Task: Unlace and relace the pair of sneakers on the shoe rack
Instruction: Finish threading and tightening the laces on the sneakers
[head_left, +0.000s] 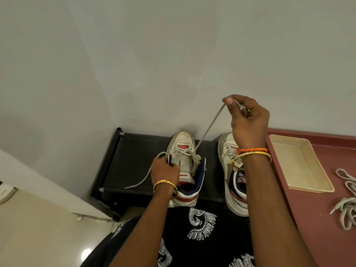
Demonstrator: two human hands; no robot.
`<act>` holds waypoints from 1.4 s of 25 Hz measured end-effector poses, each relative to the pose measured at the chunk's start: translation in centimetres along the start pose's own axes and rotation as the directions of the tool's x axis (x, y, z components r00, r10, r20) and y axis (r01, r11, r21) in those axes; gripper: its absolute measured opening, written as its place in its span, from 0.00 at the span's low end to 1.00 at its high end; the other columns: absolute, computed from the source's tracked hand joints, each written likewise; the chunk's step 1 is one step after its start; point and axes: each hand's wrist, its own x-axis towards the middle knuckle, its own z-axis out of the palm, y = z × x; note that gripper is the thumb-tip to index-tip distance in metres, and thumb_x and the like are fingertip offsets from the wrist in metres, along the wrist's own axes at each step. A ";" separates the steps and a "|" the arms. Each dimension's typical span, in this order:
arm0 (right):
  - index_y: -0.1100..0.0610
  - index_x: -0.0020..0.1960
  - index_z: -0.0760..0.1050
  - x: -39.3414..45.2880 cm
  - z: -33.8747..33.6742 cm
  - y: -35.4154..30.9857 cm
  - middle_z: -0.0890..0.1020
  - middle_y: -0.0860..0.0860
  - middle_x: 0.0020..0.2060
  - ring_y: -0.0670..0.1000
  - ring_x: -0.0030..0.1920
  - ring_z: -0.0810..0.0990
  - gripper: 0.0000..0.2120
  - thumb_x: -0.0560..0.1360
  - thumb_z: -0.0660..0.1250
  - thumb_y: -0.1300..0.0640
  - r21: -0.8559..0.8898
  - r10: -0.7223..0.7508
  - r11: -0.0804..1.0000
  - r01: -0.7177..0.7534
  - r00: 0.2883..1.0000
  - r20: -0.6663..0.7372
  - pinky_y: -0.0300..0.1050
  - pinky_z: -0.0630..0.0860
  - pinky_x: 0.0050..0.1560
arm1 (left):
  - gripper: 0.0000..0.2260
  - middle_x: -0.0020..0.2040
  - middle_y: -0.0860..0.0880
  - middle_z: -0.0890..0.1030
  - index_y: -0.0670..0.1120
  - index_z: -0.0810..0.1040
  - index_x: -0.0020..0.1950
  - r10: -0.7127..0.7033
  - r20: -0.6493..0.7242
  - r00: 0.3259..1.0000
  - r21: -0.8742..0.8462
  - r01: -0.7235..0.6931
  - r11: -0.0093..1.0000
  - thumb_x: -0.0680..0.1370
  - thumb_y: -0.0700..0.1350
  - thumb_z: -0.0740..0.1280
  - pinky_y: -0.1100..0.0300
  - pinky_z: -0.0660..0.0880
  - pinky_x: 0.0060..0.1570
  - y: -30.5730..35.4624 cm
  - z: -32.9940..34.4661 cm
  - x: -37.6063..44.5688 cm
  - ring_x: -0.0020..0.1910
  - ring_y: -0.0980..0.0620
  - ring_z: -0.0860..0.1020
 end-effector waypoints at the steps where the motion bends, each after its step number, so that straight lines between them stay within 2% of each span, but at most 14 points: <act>1: 0.53 0.44 0.79 0.1 0.1 -0.4 0.82 0.48 0.40 0.38 0.35 0.76 0.04 0.76 0.67 0.58 0.033 0.003 0.999 -0.004 0.999 0.034 0.31 0.71 0.40 | 0.09 0.55 0.42 0.74 0.40 0.79 0.54 -0.005 0.006 1.000 0.004 0.005 1.000 0.76 0.40 0.66 0.59 0.73 0.48 0.0 0.0 0.0 0.42 0.51 0.72; 3: 0.55 0.43 0.77 0.0 1.2 0.2 0.81 0.46 0.35 0.37 0.31 0.75 0.06 0.78 0.63 0.58 -0.025 0.094 0.995 -0.092 0.990 0.103 0.33 0.70 0.36 | 0.08 0.53 0.43 0.74 0.40 0.79 0.53 -0.009 0.016 1.000 0.008 0.009 1.000 0.76 0.40 0.66 0.60 0.71 0.44 0.0 0.0 0.1 0.41 0.51 0.72; 5: 0.57 0.44 0.77 -0.1 2.4 3.2 0.81 0.49 0.36 0.42 0.33 0.75 0.06 0.77 0.64 0.56 -0.280 0.283 0.932 -0.230 0.945 0.165 0.39 0.70 0.39 | 0.07 0.48 0.45 0.73 0.40 0.79 0.51 -0.017 0.022 1.000 -0.026 0.018 1.000 0.76 0.39 0.65 0.61 0.68 0.41 0.1 -0.1 0.2 0.37 0.53 0.71; 8: 0.63 0.49 0.78 -1.0 3.7 8.9 0.81 0.57 0.45 0.55 0.47 0.79 0.13 0.75 0.67 0.52 -0.630 0.598 0.711 -0.313 0.740 0.307 0.46 0.74 0.49 | 0.05 0.37 0.49 0.74 0.42 0.78 0.46 -0.033 0.061 0.998 -0.071 0.037 0.997 0.76 0.40 0.64 0.64 0.66 0.34 0.2 -0.4 0.4 0.34 0.54 0.71; 10: 0.62 0.52 0.79 -1.8 3.9 11.5 0.81 0.59 0.49 0.56 0.52 0.78 0.12 0.74 0.68 0.54 -0.661 0.696 0.657 -0.362 0.628 0.348 0.47 0.73 0.53 | 0.05 0.35 0.49 0.75 0.43 0.78 0.43 -0.056 0.074 0.996 -0.094 0.063 0.994 0.75 0.43 0.64 0.65 0.66 0.31 0.1 -0.6 0.6 0.35 0.52 0.73; 13: 0.63 0.49 0.80 -2.6 3.6 13.3 0.82 0.59 0.46 0.56 0.48 0.78 0.08 0.74 0.69 0.58 -0.603 0.717 0.673 -0.427 0.577 0.391 0.48 0.74 0.52 | 0.06 0.35 0.48 0.77 0.43 0.78 0.42 -0.035 0.080 0.996 -0.074 0.041 0.996 0.75 0.44 0.64 0.64 0.66 0.31 0.1 -0.6 1.1 0.34 0.53 0.73; 15: 0.62 0.45 0.79 -3.0 3.3 13.2 0.80 0.57 0.38 0.55 0.43 0.77 0.07 0.75 0.68 0.57 -0.580 0.696 0.696 -0.423 0.596 0.400 0.48 0.74 0.49 | 0.05 0.34 0.50 0.76 0.44 0.77 0.41 -0.011 0.068 0.998 -0.028 0.013 1.000 0.76 0.43 0.65 0.64 0.66 0.31 0.2 -0.4 1.3 0.34 0.53 0.73; 17: 0.60 0.41 0.78 -2.8 2.9 12.3 0.78 0.53 0.33 0.53 0.41 0.75 0.06 0.75 0.68 0.58 -0.541 0.633 0.743 -0.393 0.675 0.379 0.43 0.72 0.44 | 0.06 0.35 0.49 0.76 0.43 0.78 0.42 0.004 0.013 1.000 0.007 -0.004 1.000 0.77 0.42 0.64 0.63 0.68 0.33 0.3 -0.1 1.3 0.36 0.50 0.75; 19: 0.59 0.41 0.77 -2.1 2.5 10.6 0.77 0.52 0.32 0.51 0.37 0.74 0.06 0.76 0.67 0.58 -0.516 0.545 0.789 -0.333 0.766 0.340 0.40 0.69 0.36 | 0.08 0.36 0.47 0.76 0.41 0.78 0.43 0.016 -0.050 0.999 0.054 -0.013 0.998 0.78 0.42 0.63 0.60 0.69 0.36 0.5 0.2 1.2 0.37 0.48 0.76; 22: 0.59 0.41 0.75 -1.3 2.2 8.4 0.77 0.54 0.37 0.49 0.36 0.74 0.06 0.76 0.66 0.59 -0.497 0.410 0.841 -0.214 0.851 0.328 0.39 0.68 0.35 | 0.09 0.43 0.44 0.80 0.40 0.79 0.48 0.010 -0.109 0.994 0.057 -0.004 0.998 0.79 0.43 0.61 0.61 0.70 0.39 0.9 0.5 0.8 0.40 0.49 0.76; 26: 0.59 0.46 0.77 -1.6 2.4 8.0 0.79 0.59 0.48 0.53 0.46 0.76 0.06 0.76 0.65 0.56 -0.508 0.384 0.840 -0.191 0.870 0.309 0.40 0.68 0.45 | 0.09 0.49 0.44 0.81 0.41 0.79 0.51 0.035 -0.137 0.990 0.041 -0.030 0.999 0.80 0.43 0.60 0.62 0.69 0.41 1.3 0.8 0.4 0.47 0.47 0.78; 30: 0.60 0.64 0.68 -1.3 1.4 7.0 0.75 0.56 0.55 0.51 0.49 0.75 0.17 0.78 0.61 0.55 -0.489 0.429 0.823 -0.290 0.881 0.199 0.39 0.67 0.43 | 0.09 0.50 0.44 0.81 0.42 0.78 0.53 0.026 -0.093 0.995 0.045 -0.021 0.999 0.79 0.43 0.61 0.61 0.70 0.41 1.4 0.8 0.7 0.47 0.47 0.78; 33: 0.64 0.61 0.71 -0.8 0.6 6.7 0.79 0.59 0.52 0.48 0.41 0.73 0.14 0.80 0.53 0.60 -0.399 0.406 0.854 -0.334 0.907 0.109 0.40 0.64 0.34 | 0.08 0.49 0.44 0.81 0.42 0.79 0.52 0.023 0.029 0.999 0.022 -0.024 0.999 0.77 0.43 0.63 0.61 0.69 0.41 1.1 0.6 1.6 0.43 0.50 0.75; 35: 0.62 0.56 0.76 -0.9 0.8 6.9 0.81 0.58 0.49 0.49 0.42 0.74 0.14 0.78 0.53 0.66 -0.449 0.374 0.851 -0.274 0.915 0.150 0.37 0.68 0.37 | 0.09 0.50 0.45 0.81 0.43 0.79 0.54 -0.004 0.112 0.994 0.025 0.001 1.000 0.76 0.44 0.64 0.59 0.70 0.43 1.1 0.5 2.2 0.44 0.50 0.75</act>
